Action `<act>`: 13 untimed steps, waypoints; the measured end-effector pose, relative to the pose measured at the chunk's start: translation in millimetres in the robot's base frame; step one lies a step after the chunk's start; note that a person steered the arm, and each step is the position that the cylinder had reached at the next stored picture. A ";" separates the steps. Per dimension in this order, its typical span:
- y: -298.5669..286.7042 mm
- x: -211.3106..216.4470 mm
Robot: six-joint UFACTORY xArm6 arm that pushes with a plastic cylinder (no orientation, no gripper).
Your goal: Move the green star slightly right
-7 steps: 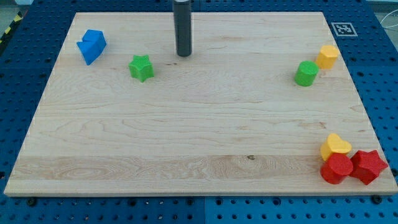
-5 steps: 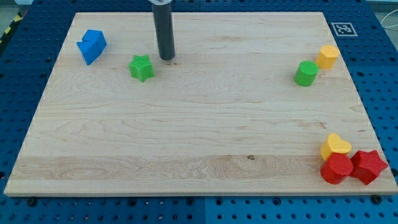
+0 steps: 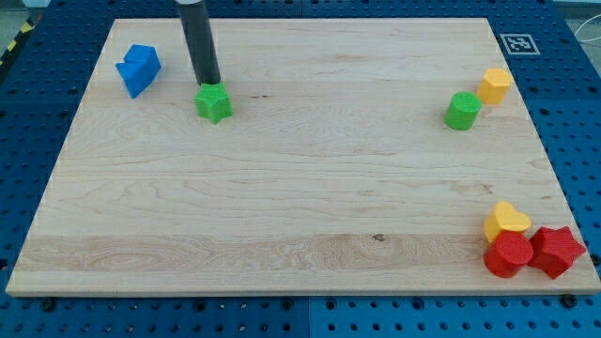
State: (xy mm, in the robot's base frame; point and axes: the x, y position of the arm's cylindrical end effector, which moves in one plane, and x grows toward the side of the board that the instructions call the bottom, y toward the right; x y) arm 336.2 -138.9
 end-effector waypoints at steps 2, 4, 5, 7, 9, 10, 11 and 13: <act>-20.5 29.3; -4.1 32.8; 12.3 32.8; 19.8 32.8; -11.8 39.7; -12.2 51.8; -0.3 58.0; 36.9 60.4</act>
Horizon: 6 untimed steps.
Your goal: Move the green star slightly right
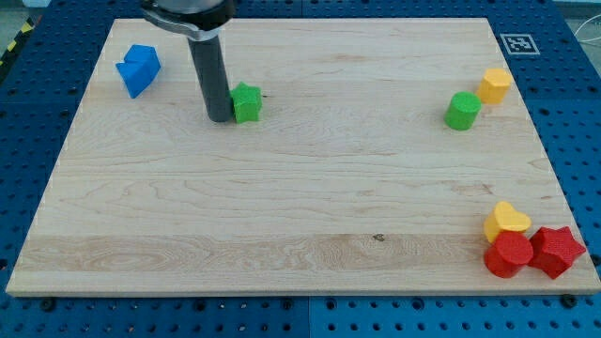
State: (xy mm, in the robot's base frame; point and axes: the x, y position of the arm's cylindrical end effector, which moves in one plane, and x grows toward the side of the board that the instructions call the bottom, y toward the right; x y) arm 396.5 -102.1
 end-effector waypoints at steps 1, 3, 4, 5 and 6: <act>16.5 0.0; 50.1 0.0; 65.7 0.0; 57.1 1.1; 36.2 2.9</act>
